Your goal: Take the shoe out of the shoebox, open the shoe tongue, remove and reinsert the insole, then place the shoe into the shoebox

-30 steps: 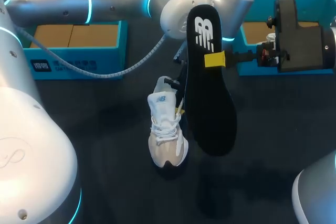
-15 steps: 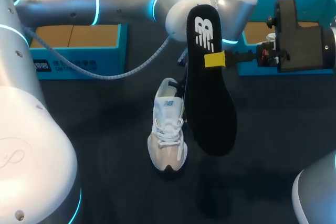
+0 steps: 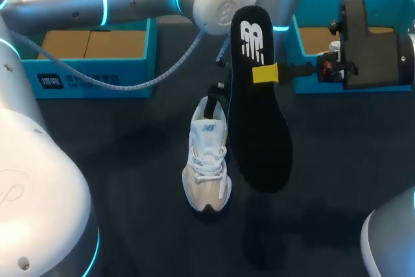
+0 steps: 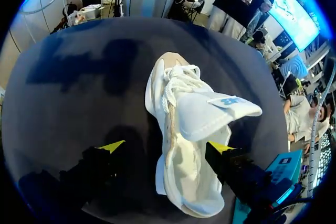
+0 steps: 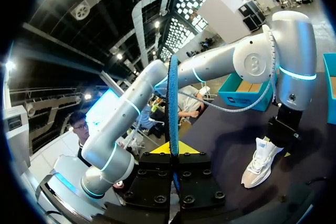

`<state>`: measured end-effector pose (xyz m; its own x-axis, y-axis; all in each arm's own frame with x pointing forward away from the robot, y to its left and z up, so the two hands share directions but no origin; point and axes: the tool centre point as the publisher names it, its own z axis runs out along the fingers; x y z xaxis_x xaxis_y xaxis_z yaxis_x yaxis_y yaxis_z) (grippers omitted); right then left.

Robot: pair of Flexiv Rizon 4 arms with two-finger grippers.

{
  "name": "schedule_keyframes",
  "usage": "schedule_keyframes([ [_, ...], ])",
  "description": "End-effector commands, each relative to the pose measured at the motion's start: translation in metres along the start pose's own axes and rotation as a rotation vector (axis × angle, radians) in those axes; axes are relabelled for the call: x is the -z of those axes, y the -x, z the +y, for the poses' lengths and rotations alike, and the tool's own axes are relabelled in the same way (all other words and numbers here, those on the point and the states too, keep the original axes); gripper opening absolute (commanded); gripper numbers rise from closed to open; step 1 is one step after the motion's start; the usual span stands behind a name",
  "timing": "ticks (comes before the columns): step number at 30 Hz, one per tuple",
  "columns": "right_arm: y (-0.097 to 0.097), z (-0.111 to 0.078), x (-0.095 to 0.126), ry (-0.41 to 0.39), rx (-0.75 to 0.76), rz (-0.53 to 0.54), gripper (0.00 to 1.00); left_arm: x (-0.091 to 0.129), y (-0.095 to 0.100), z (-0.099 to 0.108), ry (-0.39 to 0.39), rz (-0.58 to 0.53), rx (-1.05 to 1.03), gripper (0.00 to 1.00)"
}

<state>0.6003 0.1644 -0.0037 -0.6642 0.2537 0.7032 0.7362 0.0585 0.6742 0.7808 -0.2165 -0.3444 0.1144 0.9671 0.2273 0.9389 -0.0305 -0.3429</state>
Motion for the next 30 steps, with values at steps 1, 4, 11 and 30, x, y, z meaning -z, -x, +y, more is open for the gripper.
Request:
schedule_keyframes([
  [1, -0.009, -0.004, -0.004, 0.012, -0.001, -0.012, 0.0, 0.016, -0.012, -0.008, 0.028, -0.064, -0.004, 1.0],
  [4, -0.009, -0.004, -0.004, 0.012, -0.001, -0.012, 0.0, 0.027, -0.016, -0.011, 0.041, -0.117, -0.007, 1.0],
  [11, -0.009, -0.004, -0.004, 0.012, -0.001, -0.012, 0.0, 0.049, -0.024, -0.014, 0.065, -0.244, -0.043, 1.0],
  [30, -0.009, -0.004, -0.004, 0.012, -0.001, -0.012, 0.0, 0.099, -0.052, -0.027, 0.154, -0.667, -0.216, 1.0],
])
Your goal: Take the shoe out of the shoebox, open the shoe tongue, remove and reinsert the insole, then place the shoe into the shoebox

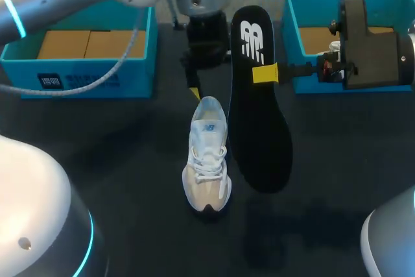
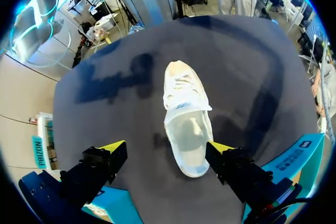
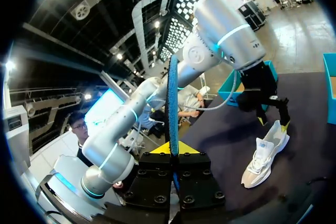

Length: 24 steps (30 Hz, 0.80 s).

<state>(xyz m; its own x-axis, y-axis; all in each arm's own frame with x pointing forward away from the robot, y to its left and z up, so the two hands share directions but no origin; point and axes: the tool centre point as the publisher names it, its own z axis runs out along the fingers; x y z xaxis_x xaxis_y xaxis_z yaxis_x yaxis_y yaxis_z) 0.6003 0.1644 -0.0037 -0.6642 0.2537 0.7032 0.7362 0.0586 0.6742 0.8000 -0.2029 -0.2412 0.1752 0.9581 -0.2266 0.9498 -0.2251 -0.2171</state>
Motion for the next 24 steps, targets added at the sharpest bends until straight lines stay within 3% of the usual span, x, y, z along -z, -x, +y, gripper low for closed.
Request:
schedule_keyframes([
  [1, -0.009, -0.004, -0.004, 0.012, -0.001, -0.012, 0.0, 0.01, -0.01, -0.012, 0.059, -0.266, -0.017, 1.0],
  [8, -0.009, -0.004, -0.004, 0.012, -0.001, -0.012, 0.0, 0.026, -0.011, -0.02, 0.037, -0.409, -0.113, 1.0],
  [24, -0.009, -0.004, -0.004, 0.012, -0.001, -0.012, 0.0, 0.027, -0.011, -0.02, 0.015, -0.406, -0.121, 1.0],
])
